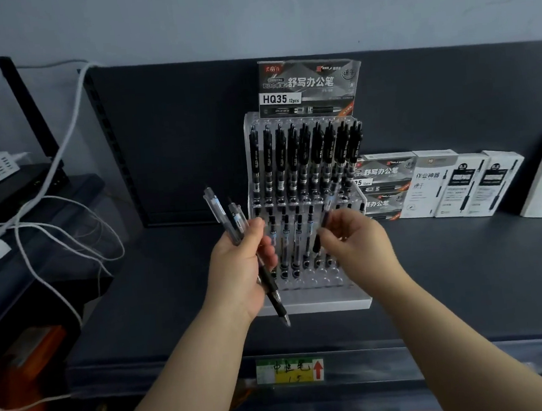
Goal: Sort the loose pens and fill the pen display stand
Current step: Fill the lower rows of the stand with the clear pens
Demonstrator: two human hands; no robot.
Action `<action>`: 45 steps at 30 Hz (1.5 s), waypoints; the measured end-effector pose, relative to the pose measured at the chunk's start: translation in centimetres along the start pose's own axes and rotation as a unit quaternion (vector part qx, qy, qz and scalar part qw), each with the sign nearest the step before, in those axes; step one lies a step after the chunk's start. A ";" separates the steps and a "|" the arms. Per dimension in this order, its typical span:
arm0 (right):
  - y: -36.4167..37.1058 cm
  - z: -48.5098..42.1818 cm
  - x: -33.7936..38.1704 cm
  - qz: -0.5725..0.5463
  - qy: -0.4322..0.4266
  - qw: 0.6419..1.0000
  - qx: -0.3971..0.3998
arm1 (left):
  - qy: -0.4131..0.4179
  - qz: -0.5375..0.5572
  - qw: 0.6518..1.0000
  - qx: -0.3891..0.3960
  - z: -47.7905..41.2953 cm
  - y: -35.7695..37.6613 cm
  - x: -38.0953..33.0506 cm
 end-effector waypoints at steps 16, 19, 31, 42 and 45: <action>3.4 0.0 -2.6 0.176 -0.038 0.975 0.128 | 0.028 0.019 0.997 -0.072 1.8 -0.9 0.8; 3.4 0.0 -2.6 0.168 -0.034 0.979 0.113 | 0.026 0.025 0.996 -0.080 2.2 -1.3 1.0; 2.5 0.5 -2.4 0.132 -0.035 0.986 0.091 | 0.008 0.030 0.996 -0.083 2.7 -0.7 2.1; 2.8 3.0 1.7 -0.074 0.006 0.977 0.198 | -0.028 0.047 0.998 -0.032 2.8 3.0 4.0; 2.4 2.9 1.6 -0.095 0.010 0.974 0.206 | -0.027 0.034 0.999 -0.012 3.0 3.9 4.2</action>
Point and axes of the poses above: each hand's wrist, its own z-axis away from the middle knuckle, its own y-axis out of the palm, x = y × z, the point moved 8 cm from there along -z, towards the middle knuckle, and after that the axes turned 12 degrees about -y, right-handed, at the moved point
